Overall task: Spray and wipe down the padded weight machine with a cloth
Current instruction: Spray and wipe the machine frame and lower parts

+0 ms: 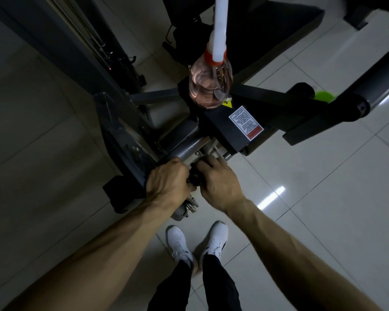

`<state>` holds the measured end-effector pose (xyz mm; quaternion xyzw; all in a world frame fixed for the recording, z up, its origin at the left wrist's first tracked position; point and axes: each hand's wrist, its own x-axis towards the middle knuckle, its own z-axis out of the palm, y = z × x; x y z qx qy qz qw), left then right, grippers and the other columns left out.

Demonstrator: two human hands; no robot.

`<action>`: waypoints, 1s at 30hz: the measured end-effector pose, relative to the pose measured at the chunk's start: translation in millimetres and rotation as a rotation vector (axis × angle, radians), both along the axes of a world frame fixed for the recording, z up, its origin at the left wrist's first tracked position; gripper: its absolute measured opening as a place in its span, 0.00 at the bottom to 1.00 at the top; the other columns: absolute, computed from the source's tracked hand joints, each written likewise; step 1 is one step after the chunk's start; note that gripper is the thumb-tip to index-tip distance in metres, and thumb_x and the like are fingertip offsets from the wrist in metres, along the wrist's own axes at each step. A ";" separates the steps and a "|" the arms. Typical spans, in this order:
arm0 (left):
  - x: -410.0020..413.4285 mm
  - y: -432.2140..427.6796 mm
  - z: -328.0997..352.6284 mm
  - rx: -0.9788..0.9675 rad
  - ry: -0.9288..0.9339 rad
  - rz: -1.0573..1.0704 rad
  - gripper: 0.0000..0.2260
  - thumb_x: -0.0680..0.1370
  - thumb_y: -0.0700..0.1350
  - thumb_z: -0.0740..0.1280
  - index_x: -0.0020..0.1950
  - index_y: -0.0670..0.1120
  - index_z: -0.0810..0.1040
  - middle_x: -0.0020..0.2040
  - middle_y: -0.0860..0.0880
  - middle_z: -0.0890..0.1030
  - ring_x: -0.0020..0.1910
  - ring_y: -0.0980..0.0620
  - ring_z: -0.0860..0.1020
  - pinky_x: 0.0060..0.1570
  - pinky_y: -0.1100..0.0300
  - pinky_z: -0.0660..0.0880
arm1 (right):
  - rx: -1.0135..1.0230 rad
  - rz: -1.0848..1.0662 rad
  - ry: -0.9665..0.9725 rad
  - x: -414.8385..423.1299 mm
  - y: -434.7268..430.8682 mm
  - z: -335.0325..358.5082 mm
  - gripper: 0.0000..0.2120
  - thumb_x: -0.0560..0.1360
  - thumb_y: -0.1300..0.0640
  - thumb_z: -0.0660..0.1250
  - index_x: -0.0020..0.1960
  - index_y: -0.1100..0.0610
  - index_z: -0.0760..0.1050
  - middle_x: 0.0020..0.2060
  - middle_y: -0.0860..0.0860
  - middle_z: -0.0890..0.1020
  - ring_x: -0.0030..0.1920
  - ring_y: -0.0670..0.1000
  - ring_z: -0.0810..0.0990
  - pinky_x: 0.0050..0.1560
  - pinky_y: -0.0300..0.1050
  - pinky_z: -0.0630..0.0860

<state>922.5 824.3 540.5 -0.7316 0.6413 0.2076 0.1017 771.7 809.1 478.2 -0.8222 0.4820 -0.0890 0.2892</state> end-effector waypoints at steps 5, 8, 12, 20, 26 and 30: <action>1.7 -0.2 -4.7 -0.007 -0.029 0.010 0.16 0.73 0.62 0.75 0.47 0.49 0.85 0.54 0.50 0.80 0.49 0.48 0.82 0.41 0.58 0.73 | 0.535 0.069 0.090 21.5 -66.3 14.2 0.09 0.78 0.43 0.63 0.46 0.47 0.77 0.44 0.49 0.81 0.47 0.52 0.81 0.50 0.50 0.79; 1.1 -1.3 -5.5 0.002 -0.026 0.006 0.16 0.73 0.61 0.75 0.50 0.50 0.85 0.56 0.50 0.79 0.51 0.47 0.81 0.44 0.56 0.75 | 0.997 -0.214 -0.202 16.8 -69.6 -9.8 0.14 0.79 0.43 0.63 0.52 0.51 0.79 0.45 0.51 0.84 0.40 0.49 0.81 0.43 0.47 0.78; 0.7 -0.2 -6.1 -0.019 -0.029 0.006 0.15 0.73 0.60 0.75 0.52 0.51 0.84 0.54 0.52 0.79 0.50 0.48 0.82 0.46 0.54 0.78 | 1.303 -0.652 -0.670 12.0 -29.1 -45.1 0.21 0.81 0.43 0.58 0.59 0.58 0.78 0.44 0.57 0.84 0.30 0.50 0.73 0.30 0.42 0.69; -2.5 0.6 1.0 -0.009 -0.048 -0.022 0.11 0.76 0.53 0.75 0.55 0.51 0.84 0.58 0.51 0.79 0.50 0.48 0.82 0.42 0.58 0.73 | 0.821 -0.828 -0.659 5.2 36.8 4.8 0.25 0.84 0.48 0.60 0.49 0.70 0.79 0.33 0.57 0.81 0.32 0.55 0.77 0.32 0.47 0.71; 4.7 -3.7 4.2 0.043 0.003 -0.038 0.14 0.75 0.56 0.76 0.50 0.47 0.83 0.55 0.48 0.79 0.50 0.46 0.81 0.41 0.55 0.72 | 0.097 -0.615 -0.486 24.5 39.7 -7.4 0.12 0.78 0.53 0.71 0.57 0.55 0.72 0.56 0.50 0.73 0.49 0.49 0.75 0.48 0.42 0.76; 10.3 -0.4 7.3 0.030 -0.108 -0.168 0.15 0.78 0.56 0.72 0.59 0.48 0.82 0.60 0.48 0.80 0.54 0.46 0.82 0.48 0.54 0.78 | 0.024 -0.615 -0.460 27.9 61.4 -28.6 0.12 0.73 0.64 0.70 0.53 0.57 0.69 0.54 0.52 0.70 0.47 0.50 0.72 0.45 0.38 0.73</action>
